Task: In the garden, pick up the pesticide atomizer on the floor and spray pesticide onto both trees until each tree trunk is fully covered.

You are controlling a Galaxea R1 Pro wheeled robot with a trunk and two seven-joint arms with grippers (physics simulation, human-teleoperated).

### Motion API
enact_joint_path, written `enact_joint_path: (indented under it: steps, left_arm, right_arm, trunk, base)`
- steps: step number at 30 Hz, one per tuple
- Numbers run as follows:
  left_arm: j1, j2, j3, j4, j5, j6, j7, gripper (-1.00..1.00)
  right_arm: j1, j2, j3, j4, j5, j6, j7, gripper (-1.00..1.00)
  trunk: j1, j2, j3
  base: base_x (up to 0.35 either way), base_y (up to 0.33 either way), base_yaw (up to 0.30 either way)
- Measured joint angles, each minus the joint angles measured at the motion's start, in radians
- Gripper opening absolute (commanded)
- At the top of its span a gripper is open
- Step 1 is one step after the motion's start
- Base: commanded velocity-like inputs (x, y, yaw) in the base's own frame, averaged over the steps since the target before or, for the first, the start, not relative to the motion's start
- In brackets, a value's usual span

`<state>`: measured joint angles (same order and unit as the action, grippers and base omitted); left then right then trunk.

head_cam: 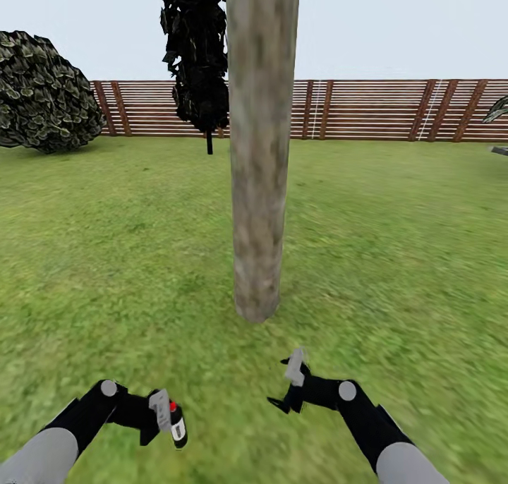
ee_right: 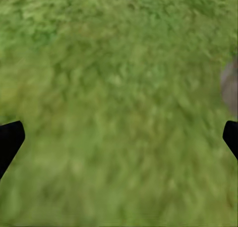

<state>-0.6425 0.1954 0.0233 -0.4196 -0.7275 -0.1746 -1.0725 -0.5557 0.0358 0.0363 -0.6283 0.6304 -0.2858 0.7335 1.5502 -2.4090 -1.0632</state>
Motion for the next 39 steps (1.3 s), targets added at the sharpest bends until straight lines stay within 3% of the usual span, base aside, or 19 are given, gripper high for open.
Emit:
enact_joint_path:
  steps: [3, 7, 13, 14, 19, 25, 29, 31, 39]
  left_arm:
    - [-0.002, -0.001, -0.001, -0.027, -0.053, 0.013, -0.055, -1.00]
    - [-0.001, 0.001, -0.002, -0.037, -0.102, 0.026, -0.074, -1.00]
    - [0.000, -0.008, -0.001, -0.039, -0.170, 0.045, -0.078, -1.00]
    - [0.000, -0.012, -0.001, -0.039, -0.182, 0.061, -0.078, -1.00]
    - [0.000, -0.017, 0.001, -0.036, -0.222, 0.083, -0.082, -1.00]
    - [0.003, -0.043, 0.000, -0.032, -0.232, 0.080, -0.081, -1.00]
    - [0.002, -0.078, 0.000, -0.037, -0.232, 0.078, -0.081, -1.00]
    - [-0.002, -0.130, 0.001, -0.042, -0.229, 0.074, -0.081, -1.00]
    - [-0.005, -0.182, 0.000, -0.069, -0.230, 0.072, -0.081, -1.00]
  right_arm:
    - [-0.005, 0.019, 0.029, 0.001, 0.001, 0.006, 0.051, 1.00]
    - [-0.006, 0.038, 0.090, 0.005, 0.000, 0.008, 0.085, 1.00]
    - [-0.006, 0.064, 0.108, 0.007, 0.000, 0.009, 0.092, 1.00]
    - [-0.006, 0.073, 0.113, 0.008, 0.001, 0.008, 0.093, -1.00]
    - [-0.006, 0.084, 0.174, 0.011, 0.001, 0.008, 0.094, -1.00]
    - [-0.006, 0.103, 0.186, 0.007, -0.001, 0.009, 0.093, -1.00]
    - [-0.007, 0.120, 0.186, 0.006, -0.002, 0.009, 0.093, -1.00]
    - [-0.006, 0.134, 0.186, 0.003, -0.002, 0.009, 0.093, -1.00]
    - [-0.006, 0.134, 0.186, 0.006, 0.000, 0.010, 0.092, -1.00]
  trunk:
    - [0.000, 0.000, 0.000]
    - [0.000, 0.000, 0.000]
    - [0.000, 0.000, 0.000]
    - [0.000, 0.000, 0.000]
    - [0.000, 0.000, 0.000]
    - [0.000, 0.000, 0.000]
    - [0.000, 0.000, 0.000]
    - [0.000, 0.000, 0.000]
    - [0.000, 0.000, 0.000]
  base:
    - [0.000, 0.000, 0.000]
    - [0.000, 0.000, 0.000]
    - [0.000, 0.000, 0.000]
    - [0.000, 0.000, 0.000]
    - [0.000, 0.000, 0.000]
    - [0.000, 0.000, 0.000]
    - [0.000, 0.000, 0.000]
    - [0.000, 0.000, 0.000]
    - [0.000, 0.000, 0.000]
